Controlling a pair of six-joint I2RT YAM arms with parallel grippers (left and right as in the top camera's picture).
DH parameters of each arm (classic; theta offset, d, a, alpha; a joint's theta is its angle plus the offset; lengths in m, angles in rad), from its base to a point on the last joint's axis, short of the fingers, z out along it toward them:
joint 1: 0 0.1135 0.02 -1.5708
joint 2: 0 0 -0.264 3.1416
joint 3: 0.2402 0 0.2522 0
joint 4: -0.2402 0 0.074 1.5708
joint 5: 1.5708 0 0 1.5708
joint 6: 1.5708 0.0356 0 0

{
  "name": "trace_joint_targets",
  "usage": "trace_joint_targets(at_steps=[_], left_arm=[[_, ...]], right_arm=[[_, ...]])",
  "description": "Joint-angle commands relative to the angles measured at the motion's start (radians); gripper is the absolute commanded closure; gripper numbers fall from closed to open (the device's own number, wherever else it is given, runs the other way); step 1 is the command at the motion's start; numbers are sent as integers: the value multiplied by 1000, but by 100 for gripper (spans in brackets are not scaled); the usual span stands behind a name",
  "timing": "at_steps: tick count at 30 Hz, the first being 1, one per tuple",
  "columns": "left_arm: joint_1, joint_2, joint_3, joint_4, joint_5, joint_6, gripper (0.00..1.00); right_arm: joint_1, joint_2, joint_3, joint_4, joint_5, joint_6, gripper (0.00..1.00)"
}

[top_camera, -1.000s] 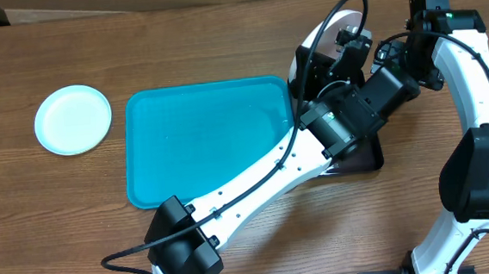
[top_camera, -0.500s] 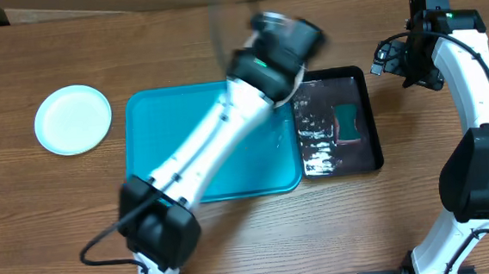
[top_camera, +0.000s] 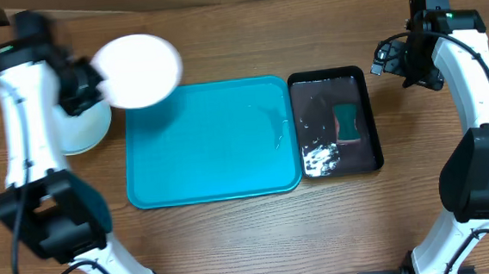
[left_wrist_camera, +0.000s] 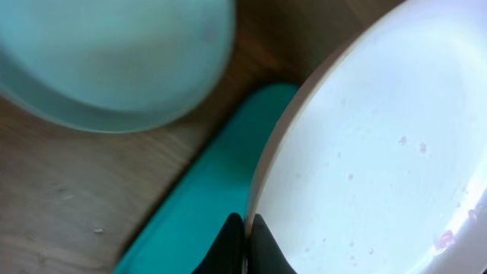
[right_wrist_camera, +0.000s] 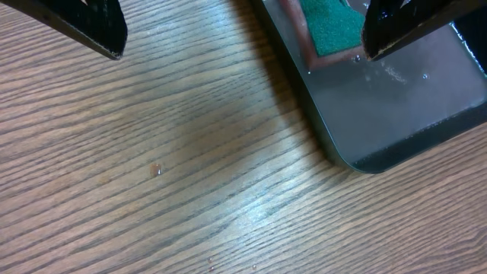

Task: Clean dirty plates on tray and stack at the side
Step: 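Carry the plate left and lower it onto the plate stack, then release the plate on the stack and hold the left gripper above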

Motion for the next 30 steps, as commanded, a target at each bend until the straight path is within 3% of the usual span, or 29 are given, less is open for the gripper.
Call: trace_joint_targets(at_steps=[1,6,11,25,26,29,30], left_arm=[[144,-12,21,-13,23,16,96],[221,-10,19,-12,-124,14,96],[221,-6,-26,39,-312,-66,96],[224,-5,-227,310,-338,-67,93],[224,-5,-242,334,-337,-67,84],[224,-5,-253,373,-318,-51,11],[224,-5,-253,380,-297,-31,0]], right_arm=[[0,-8,5,6,-5,4,0],[0,-8,5,6,-5,4,0],[0,-8,5,6,-5,4,0],[0,-8,5,6,-5,4,0],[0,-8,5,6,-5,4,0],[0,-8,5,6,-5,4,0],[0,-8,5,6,-5,4,0]])
